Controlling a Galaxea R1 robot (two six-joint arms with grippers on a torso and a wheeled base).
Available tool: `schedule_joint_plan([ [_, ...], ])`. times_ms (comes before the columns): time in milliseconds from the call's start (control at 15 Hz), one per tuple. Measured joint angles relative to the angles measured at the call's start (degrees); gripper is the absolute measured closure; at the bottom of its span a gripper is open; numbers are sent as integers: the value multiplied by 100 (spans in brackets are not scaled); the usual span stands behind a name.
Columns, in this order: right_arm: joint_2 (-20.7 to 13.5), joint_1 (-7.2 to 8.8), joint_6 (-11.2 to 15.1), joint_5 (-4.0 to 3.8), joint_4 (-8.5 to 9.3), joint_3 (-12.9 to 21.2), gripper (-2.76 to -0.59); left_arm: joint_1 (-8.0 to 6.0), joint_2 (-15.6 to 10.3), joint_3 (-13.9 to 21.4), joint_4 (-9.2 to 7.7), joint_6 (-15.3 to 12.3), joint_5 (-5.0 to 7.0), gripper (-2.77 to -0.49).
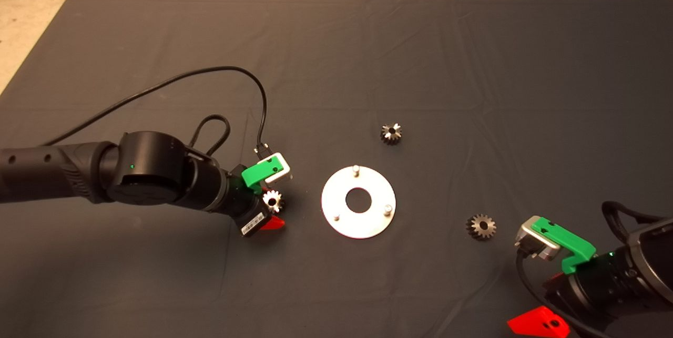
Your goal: Install three planetary gears onto the carrier pins
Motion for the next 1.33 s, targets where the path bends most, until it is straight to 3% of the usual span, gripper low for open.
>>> schedule_joint_plan([
  [267,1,2,0,0,39,0,-275,0,0,0,0,1,-55,-138],
  [600,0,0,0,0,78,0,-275,3,0,0,8,3,-93,-138],
  [800,0,2,-2,0,87,0,-275,105,0,0,150,14,-127,-138],
  [933,0,5,-2,0,99,0,-275,108,0,0,157,19,-154,-137],
  [1067,1,4,-2,0,100,0,-275,108,0,0,157,135,-162,-123],
  [1333,0,5,0,1,100,0,-275,141,0,0,168,177,-184,-122],
])
